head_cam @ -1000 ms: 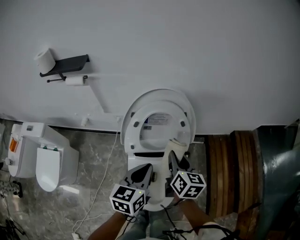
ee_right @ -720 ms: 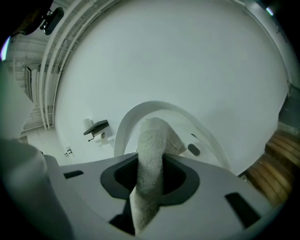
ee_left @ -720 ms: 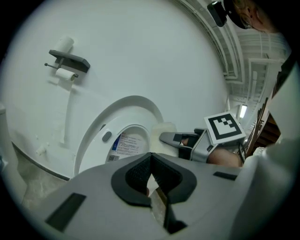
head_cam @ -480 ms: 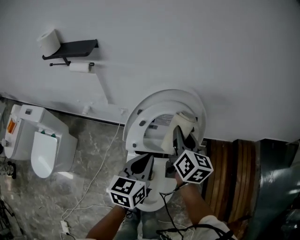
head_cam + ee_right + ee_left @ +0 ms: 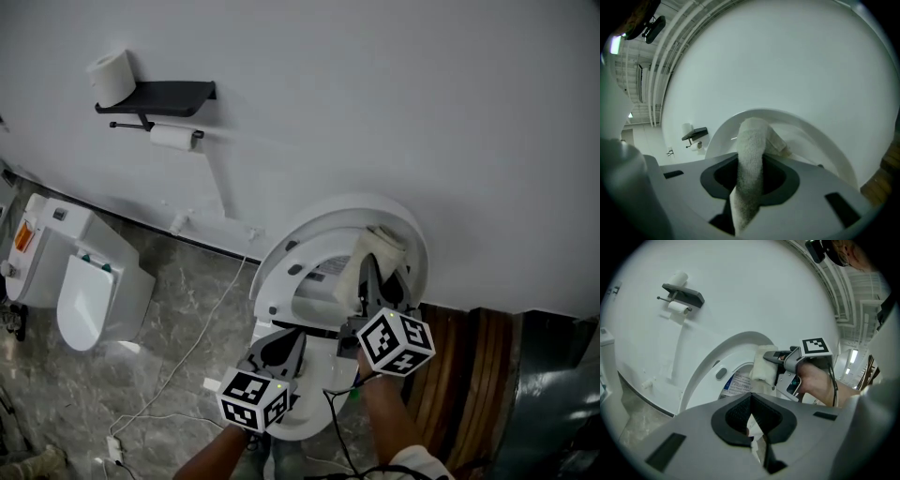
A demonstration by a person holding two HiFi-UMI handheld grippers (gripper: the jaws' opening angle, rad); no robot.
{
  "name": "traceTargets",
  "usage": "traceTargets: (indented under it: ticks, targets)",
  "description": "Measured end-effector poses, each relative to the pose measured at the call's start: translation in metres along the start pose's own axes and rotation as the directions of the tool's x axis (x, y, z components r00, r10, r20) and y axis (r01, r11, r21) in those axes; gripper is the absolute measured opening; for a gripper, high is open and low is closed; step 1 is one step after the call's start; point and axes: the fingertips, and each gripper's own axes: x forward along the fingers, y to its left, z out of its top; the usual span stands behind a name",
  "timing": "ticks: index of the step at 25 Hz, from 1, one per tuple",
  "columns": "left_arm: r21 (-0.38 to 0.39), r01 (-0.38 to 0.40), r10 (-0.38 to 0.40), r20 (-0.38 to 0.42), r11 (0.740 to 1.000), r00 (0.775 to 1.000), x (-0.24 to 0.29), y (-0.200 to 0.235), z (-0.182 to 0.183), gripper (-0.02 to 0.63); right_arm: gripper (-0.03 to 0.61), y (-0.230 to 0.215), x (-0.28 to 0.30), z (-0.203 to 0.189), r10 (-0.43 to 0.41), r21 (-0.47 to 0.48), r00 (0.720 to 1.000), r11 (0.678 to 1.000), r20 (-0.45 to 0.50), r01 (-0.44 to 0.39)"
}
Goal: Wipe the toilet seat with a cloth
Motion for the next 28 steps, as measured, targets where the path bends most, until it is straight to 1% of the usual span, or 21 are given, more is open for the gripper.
traceTargets:
  ticks: [4, 11, 18, 28]
  targets:
    - [-0.01, -0.005, 0.005, 0.01, 1.0, 1.0, 0.002, 0.002, -0.004, -0.005, 0.1, -0.016, -0.008, -0.003, -0.047, 0.047, 0.999, 0.998, 0.025, 0.046]
    - [-0.01, 0.012, -0.012, -0.016, 1.0, 1.0, 0.003, -0.006, -0.016, -0.005, 0.1, -0.052, -0.028, -0.016, -0.124, 0.093, 0.992, 0.988, 0.023, 0.122]
    - [-0.005, 0.034, -0.034, -0.051, 0.999, 0.998, 0.01, -0.014, -0.038, -0.005, 0.1, -0.074, -0.042, -0.036, -0.163, 0.127, 0.986, 0.979, 0.028, 0.158]
    - [-0.008, 0.047, -0.047, -0.084, 0.999, 0.995, 0.007, -0.02, -0.061, -0.005, 0.1, -0.099, -0.065, -0.049, -0.213, 0.177, 0.975, 0.964, 0.06, 0.2]
